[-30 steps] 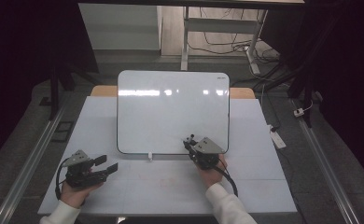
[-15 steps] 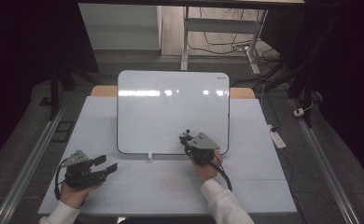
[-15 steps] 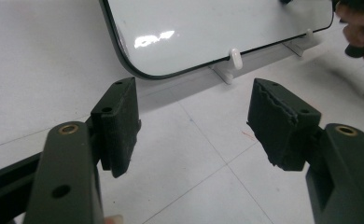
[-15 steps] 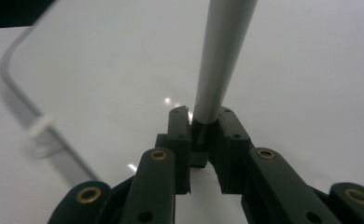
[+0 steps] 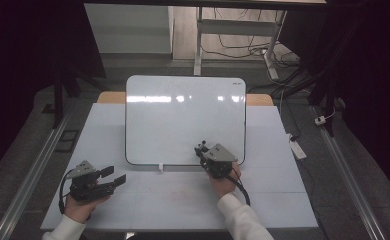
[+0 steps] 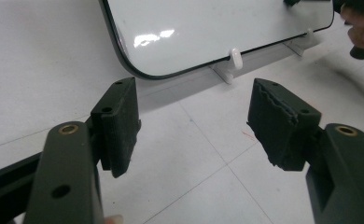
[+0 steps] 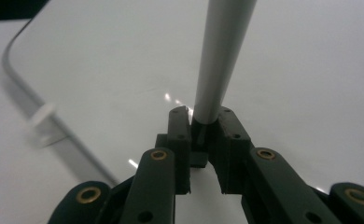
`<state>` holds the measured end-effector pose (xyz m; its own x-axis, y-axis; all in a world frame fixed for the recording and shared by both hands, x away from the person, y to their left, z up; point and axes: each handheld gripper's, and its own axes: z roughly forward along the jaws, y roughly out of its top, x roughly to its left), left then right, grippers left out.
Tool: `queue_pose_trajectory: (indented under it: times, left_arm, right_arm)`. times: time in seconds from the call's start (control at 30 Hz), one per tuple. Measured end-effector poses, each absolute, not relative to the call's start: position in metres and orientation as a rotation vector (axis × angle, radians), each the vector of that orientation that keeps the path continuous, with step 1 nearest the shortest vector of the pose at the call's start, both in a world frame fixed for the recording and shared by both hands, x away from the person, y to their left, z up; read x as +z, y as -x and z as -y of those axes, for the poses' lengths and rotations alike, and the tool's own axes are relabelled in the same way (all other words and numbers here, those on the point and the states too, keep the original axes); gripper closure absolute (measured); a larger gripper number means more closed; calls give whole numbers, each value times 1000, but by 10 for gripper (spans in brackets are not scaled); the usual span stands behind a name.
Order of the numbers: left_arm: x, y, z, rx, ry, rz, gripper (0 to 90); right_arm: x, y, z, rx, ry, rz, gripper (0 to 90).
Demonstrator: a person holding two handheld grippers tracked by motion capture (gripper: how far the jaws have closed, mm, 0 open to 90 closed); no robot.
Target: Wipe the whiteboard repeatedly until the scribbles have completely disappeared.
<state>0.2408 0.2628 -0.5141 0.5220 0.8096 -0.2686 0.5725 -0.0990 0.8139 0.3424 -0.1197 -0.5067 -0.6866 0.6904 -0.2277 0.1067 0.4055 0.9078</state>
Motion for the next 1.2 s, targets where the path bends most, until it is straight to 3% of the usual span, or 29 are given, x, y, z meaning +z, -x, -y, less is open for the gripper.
queue_pose_trajectory:
  times: [0.23,0.4,0.6,0.8,1.0,1.2]
  left_arm:
    - [-514,-240,-264,300,-1780,-1159,344]
    - [-514,-241,-263,304,-1785,-1157,343]
    - [-514,-241,-263,303,-1783,-1157,343]
    - [-515,-241,-264,301,-1783,-1161,343]
    - [-514,-241,-264,302,-1783,-1157,343]
    - [-514,-240,-264,304,-1784,-1156,343]
  right_arm:
    - [-500,-349,151,1281,-781,-1979,776]
    - [-505,-343,141,1269,-711,-2036,776]
    - [-493,-358,163,1291,-813,-1917,776]
    - [-503,-349,140,1304,-694,-2044,776]
    - [-495,-358,155,1332,-791,-1963,776]
    - [-506,-345,127,1286,-636,-2100,776]
